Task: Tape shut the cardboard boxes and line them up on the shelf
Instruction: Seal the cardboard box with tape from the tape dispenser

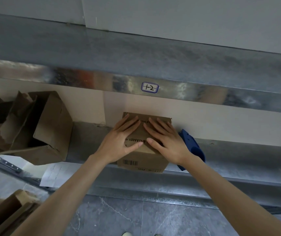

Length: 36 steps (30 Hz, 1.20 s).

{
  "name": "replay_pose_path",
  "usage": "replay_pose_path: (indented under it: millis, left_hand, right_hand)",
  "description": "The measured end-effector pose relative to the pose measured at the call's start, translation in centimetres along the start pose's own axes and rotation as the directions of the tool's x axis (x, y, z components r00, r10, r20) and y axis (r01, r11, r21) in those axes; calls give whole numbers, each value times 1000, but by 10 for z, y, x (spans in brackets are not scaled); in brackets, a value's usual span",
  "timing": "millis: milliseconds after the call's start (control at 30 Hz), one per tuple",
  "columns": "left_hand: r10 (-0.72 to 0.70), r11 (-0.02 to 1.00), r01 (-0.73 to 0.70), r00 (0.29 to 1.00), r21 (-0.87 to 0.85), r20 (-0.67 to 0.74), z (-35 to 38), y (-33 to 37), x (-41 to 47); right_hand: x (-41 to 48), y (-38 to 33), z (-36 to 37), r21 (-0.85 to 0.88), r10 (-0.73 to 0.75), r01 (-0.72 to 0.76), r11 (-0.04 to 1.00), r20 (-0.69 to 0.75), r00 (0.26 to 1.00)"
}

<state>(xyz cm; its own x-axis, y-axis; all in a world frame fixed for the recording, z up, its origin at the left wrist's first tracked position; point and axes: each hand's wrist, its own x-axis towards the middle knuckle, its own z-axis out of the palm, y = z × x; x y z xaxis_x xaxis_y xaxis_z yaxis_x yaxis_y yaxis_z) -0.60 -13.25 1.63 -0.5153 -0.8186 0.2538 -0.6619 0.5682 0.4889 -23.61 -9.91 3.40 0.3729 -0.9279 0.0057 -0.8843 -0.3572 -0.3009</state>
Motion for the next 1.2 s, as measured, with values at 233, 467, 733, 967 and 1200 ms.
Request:
replay_pose_path:
  millis: [233, 467, 733, 967, 1200]
  left_hand:
    - [11, 1000, -12, 1000, 27, 15, 1, -2, 1]
    - [-28, 998, 23, 997, -62, -74, 5, 3, -2]
    - [-149, 936, 86, 975, -342, -163, 13, 7, -2]
    - [-220, 853, 114, 964, -510, -152, 16, 7, -1]
    - [-198, 863, 94, 967, -496, -160, 16, 6, -2]
  right_hand:
    - [1, 1, 0, -22, -24, 24, 999, 8, 1000]
    - [-2, -1, 7, 139, 56, -33, 990, -160, 986]
    - [-2, -5, 18, 613, 312, -111, 782, -232, 921]
    - [-4, -9, 18, 827, 404, -75, 558, -192, 894]
    - [-4, -8, 17, 720, 349, -98, 687, -209, 913]
